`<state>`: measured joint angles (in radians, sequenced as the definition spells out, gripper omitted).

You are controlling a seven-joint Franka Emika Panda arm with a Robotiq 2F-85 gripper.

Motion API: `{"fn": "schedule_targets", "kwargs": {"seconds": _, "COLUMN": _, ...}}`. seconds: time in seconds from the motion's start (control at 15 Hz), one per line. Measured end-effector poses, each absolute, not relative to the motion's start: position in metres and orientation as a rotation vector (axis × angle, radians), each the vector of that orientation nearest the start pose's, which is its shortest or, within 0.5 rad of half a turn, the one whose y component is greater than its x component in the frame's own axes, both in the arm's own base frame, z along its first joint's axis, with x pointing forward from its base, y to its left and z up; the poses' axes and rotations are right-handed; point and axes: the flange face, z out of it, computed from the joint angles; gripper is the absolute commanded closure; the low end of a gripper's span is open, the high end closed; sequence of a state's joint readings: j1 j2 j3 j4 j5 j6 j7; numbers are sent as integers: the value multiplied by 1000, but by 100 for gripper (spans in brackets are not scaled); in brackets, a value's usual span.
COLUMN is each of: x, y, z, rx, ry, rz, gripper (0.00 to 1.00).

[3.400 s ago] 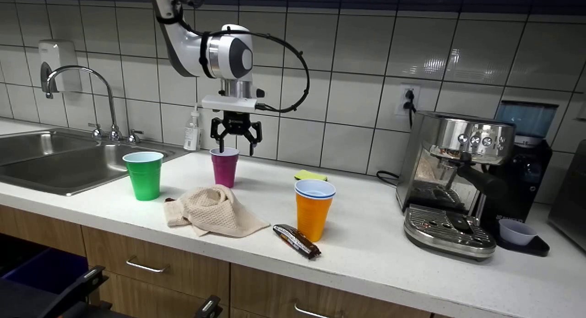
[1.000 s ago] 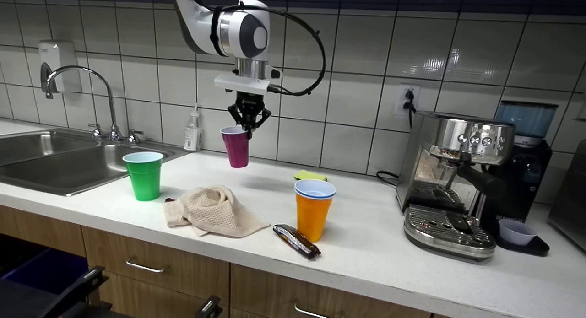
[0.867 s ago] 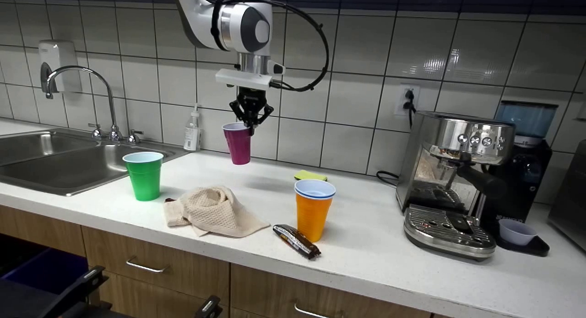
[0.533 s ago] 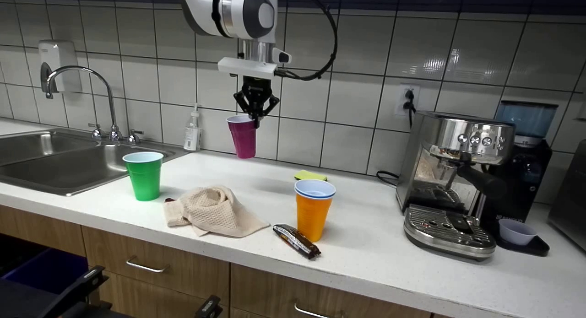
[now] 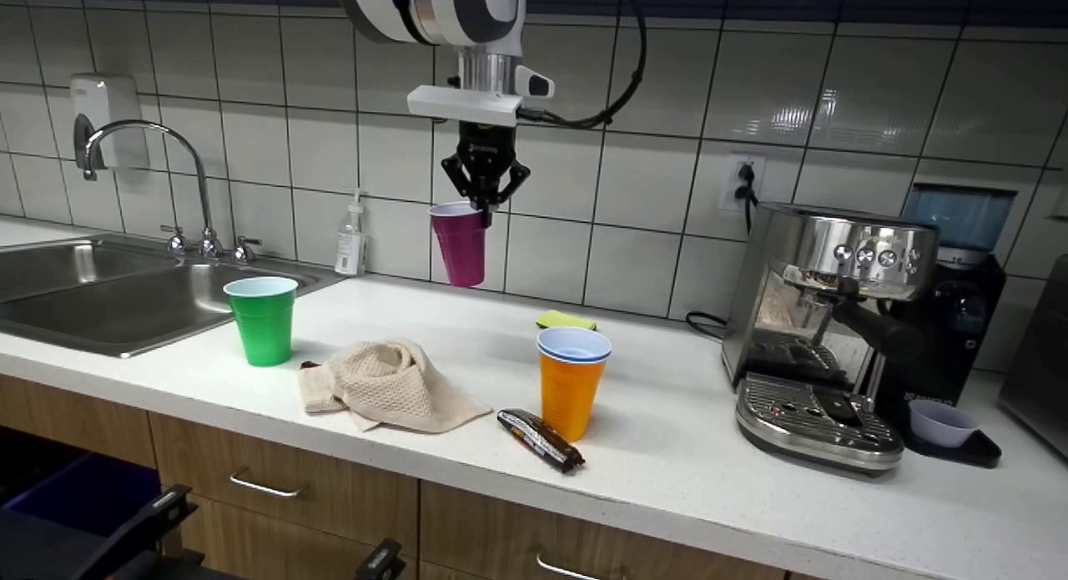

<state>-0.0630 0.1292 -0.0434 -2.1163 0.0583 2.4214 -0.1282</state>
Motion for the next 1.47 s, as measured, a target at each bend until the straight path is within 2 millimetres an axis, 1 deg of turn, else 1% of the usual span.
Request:
{"fn": "schedule_targets", "kwargs": {"seconds": 0.87, "x": 529, "y": -118, "z": 390, "rx": -3151, "ry": 344, "rz": -235, "gripper": 99}}
{"fn": "schedule_targets", "kwargs": {"seconds": 1.47, "x": 497, "y": -167, "z": 402, "rx": -3139, "ry": 620, "rz": -214, "gripper": 99}}
